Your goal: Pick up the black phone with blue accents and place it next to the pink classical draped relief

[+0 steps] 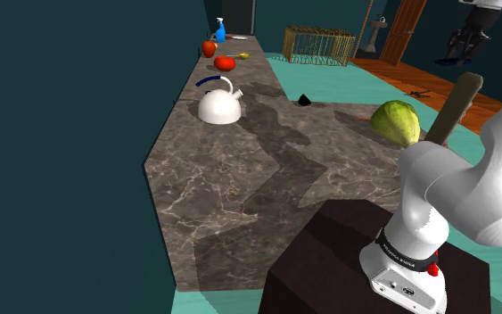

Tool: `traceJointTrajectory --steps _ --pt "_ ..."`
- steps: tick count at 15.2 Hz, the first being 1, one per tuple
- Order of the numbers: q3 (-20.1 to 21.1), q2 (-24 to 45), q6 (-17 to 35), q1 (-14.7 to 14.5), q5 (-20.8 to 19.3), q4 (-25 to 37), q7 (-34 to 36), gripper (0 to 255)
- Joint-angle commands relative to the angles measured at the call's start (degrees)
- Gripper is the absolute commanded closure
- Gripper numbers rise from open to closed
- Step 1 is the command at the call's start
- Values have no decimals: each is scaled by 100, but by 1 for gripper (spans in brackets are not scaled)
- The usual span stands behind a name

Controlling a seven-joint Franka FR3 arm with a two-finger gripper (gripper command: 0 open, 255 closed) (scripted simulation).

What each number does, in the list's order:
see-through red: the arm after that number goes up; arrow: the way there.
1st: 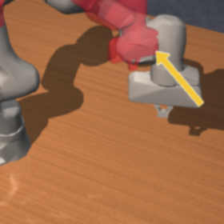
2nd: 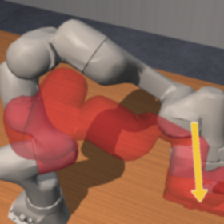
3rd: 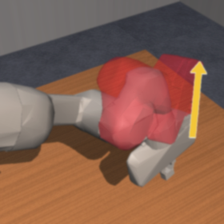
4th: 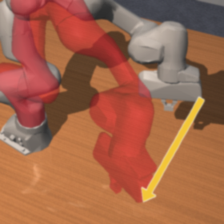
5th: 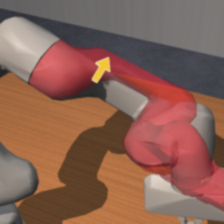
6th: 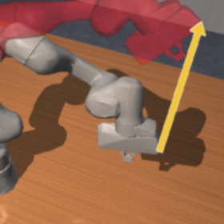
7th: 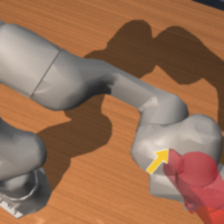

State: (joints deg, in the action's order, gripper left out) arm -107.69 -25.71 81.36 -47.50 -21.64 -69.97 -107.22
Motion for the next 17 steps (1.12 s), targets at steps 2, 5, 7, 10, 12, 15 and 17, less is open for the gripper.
traceJointTrajectory --steps 2,5,7,10,12,15,17 --pt "97 89 303 264 93 -410 -10 255" --pt "178 158 587 491 161 -780 -24 255" --pt "223 195 768 622 196 -1009 -31 255" --pt "280 235 1029 791 231 -1328 -39 255" --pt "309 254 1196 886 245 -1527 -40 255" --pt "339 269 1440 1004 253 -1807 -38 255" --pt "351 271 1598 1067 249 -1982 -33 255"
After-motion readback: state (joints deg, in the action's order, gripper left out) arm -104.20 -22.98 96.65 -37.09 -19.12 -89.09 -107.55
